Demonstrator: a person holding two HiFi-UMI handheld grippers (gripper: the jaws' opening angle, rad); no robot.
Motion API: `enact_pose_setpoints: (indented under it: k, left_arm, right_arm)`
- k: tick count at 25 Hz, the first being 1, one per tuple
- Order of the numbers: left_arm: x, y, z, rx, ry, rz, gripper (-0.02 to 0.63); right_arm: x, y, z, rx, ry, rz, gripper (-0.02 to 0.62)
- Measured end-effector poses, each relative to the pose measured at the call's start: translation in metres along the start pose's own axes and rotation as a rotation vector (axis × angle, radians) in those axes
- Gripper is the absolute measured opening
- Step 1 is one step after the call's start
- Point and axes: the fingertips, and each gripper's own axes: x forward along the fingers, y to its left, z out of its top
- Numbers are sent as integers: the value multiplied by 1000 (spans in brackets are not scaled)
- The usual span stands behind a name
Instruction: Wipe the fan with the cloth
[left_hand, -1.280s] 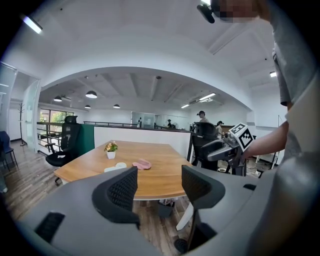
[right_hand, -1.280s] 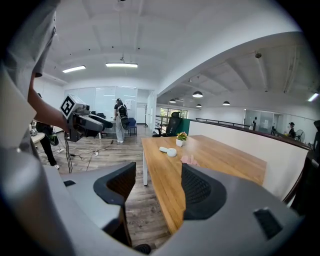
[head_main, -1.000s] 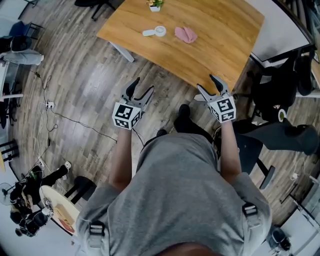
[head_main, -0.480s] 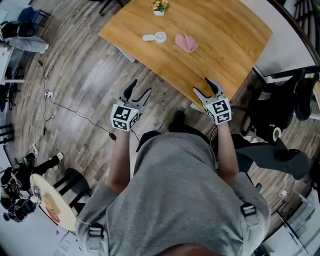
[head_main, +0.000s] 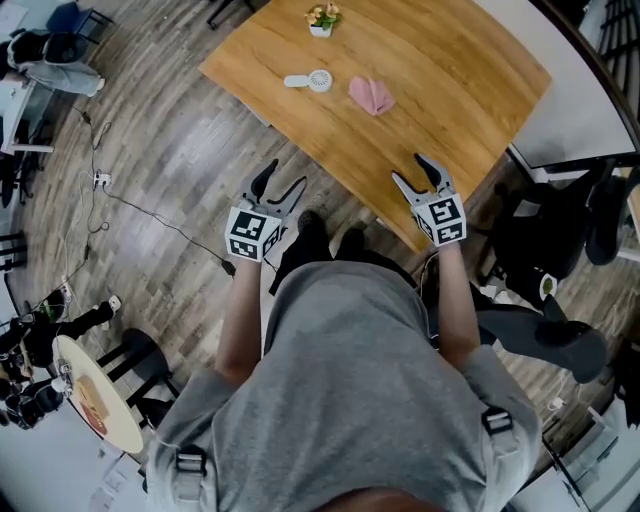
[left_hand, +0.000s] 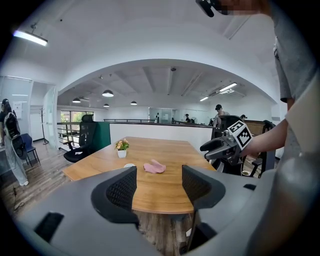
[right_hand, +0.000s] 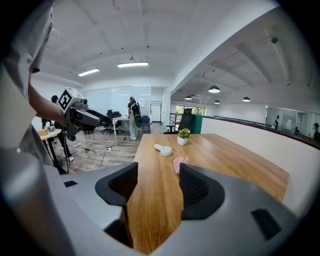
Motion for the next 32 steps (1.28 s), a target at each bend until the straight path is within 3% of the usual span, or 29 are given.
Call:
enact_pose_setpoints:
  k: [16, 32]
  left_arm:
    - [59, 26, 18, 7, 0, -43, 285]
    - [134, 96, 25, 22, 64, -127, 287]
  right_arm:
    - [30, -39, 6, -5, 21, -24, 267]
    - [106, -79, 14, 6, 90, -57, 265]
